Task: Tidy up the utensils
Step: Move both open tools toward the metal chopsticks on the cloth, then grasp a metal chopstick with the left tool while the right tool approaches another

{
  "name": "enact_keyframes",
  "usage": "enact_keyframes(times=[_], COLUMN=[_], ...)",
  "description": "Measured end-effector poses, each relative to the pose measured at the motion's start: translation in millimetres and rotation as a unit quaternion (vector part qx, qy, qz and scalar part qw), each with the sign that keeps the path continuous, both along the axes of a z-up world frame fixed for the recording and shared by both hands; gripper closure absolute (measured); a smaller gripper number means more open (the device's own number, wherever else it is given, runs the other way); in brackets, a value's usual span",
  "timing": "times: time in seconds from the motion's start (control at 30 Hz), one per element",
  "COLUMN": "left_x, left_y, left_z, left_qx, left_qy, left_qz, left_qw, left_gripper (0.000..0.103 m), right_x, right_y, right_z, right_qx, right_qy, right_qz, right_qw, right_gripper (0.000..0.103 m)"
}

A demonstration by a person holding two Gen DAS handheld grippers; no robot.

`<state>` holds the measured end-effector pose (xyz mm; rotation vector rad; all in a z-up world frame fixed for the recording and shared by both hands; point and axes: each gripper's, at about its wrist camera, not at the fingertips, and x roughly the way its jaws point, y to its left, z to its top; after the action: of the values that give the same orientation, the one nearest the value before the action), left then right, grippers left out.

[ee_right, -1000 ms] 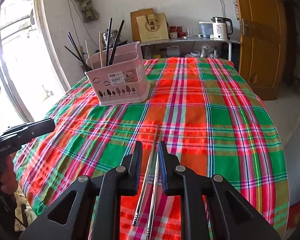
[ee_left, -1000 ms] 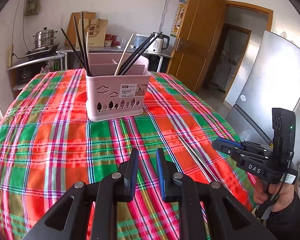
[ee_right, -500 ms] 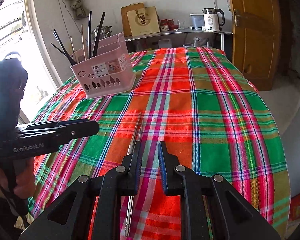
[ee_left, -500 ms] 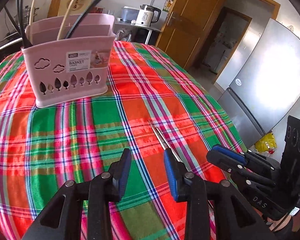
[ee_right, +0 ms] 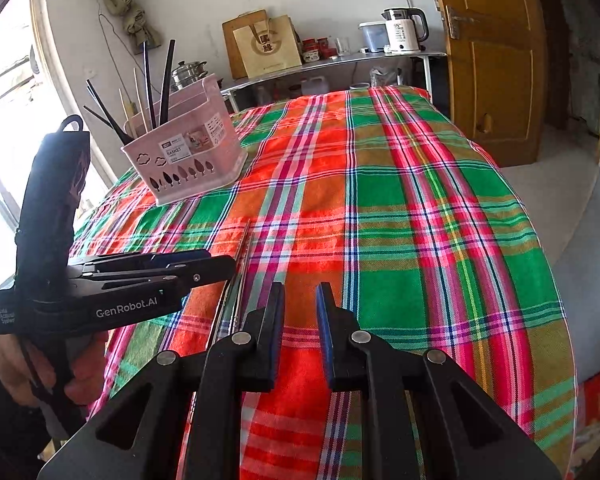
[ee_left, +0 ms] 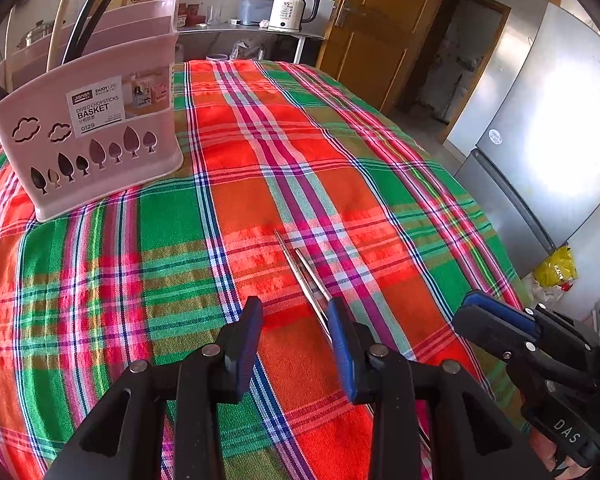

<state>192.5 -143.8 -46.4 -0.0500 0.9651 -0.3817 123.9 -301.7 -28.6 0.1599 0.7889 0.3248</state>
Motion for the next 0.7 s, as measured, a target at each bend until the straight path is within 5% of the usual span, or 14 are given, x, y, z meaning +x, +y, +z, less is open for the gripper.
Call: enact_keyframes(times=[0.3, 0.37, 0.6, 0.7], left_x=[-4.7, -5.2, -16.1, -22.7], left_y=[-24.9, -23.8, 20.6, 51.1], left_z=[-2.6, -2.8, -2.2, -3.0], left_qx=[0.093, 0.094, 0.086, 0.077], left_qy=[-0.036, -0.036, -0.037, -0.033], left_qz=[-0.007, -0.008, -0.002, 0.012], left_qw=[0.9950, 0.9949, 0.9956, 0.9964], left_gripper=[0.069, 0.069, 0.097, 0.097], right_x=[-0.6, -1.3, -2.3, -0.9], right_y=[0.5, 1.0, 11.0, 20.0], right_z=[2.4, 3.3, 8.1, 6.0], right_qx=[0.003, 0.004, 0.003, 0.002], right_qy=[-0.003, -0.003, -0.009, -0.006], right_qz=[0.002, 0.003, 0.016, 0.026], right_qw=[1.000, 1.000, 1.000, 1.000], right_gripper=[0.087, 0.087, 0.087, 0.087])
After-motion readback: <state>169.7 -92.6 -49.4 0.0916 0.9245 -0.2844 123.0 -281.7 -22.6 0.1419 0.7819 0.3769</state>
